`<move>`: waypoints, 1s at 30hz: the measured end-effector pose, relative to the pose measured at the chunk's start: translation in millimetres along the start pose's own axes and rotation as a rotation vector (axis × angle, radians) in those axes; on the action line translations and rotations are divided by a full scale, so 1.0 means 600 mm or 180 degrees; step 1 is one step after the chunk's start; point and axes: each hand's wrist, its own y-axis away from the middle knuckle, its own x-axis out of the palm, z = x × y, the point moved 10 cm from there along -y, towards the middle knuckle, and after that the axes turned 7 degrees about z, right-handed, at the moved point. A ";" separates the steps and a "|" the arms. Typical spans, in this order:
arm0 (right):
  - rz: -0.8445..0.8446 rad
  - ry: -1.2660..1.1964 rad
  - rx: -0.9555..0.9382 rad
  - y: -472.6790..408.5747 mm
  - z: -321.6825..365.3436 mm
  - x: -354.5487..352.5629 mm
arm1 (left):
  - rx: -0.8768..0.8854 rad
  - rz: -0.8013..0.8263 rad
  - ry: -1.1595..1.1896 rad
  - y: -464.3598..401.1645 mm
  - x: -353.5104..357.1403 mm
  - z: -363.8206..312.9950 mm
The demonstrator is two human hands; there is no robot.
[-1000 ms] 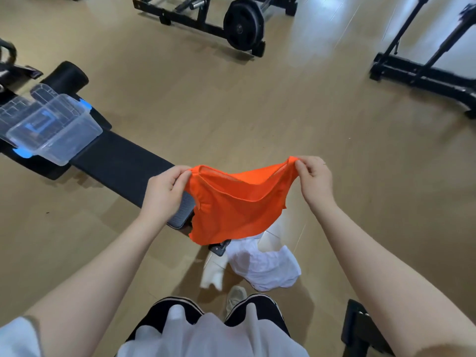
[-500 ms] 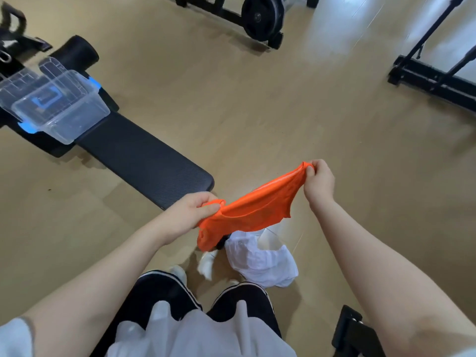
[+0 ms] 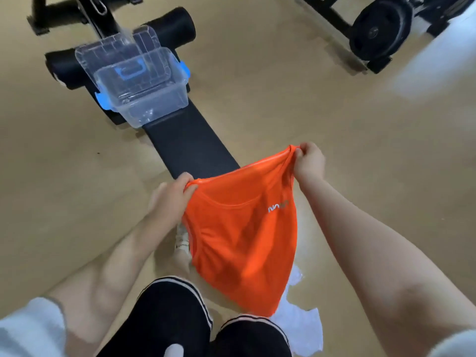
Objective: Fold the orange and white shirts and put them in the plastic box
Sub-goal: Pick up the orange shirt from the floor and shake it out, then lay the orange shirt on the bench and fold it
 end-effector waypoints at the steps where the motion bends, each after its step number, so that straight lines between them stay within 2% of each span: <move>1: 0.0065 0.0000 0.0010 -0.032 0.023 0.043 | -0.0116 -0.0032 -0.0065 -0.041 -0.008 0.032; 6: 0.0504 0.0239 0.0081 -0.200 0.118 0.273 | -0.0717 0.0064 -0.0168 -0.245 -0.026 0.216; 11: 0.0645 0.0537 0.0042 -0.341 0.173 0.466 | -0.1170 -0.0086 0.0283 -0.422 -0.031 0.371; 18: 0.0866 0.0818 -0.0099 -0.460 0.206 0.661 | -0.1895 -0.0264 0.0885 -0.524 0.023 0.540; 23: 0.1013 0.0742 -0.0197 -0.489 0.207 0.723 | -0.2372 -0.0547 0.1695 -0.559 0.061 0.602; 26: 0.1041 0.0436 -0.0461 -0.463 0.200 0.711 | -0.2652 -0.0267 0.1572 -0.542 0.088 0.595; 30: 0.1090 0.0197 -0.0007 -0.364 0.119 0.649 | -0.2891 0.0500 0.1573 -0.485 0.144 0.566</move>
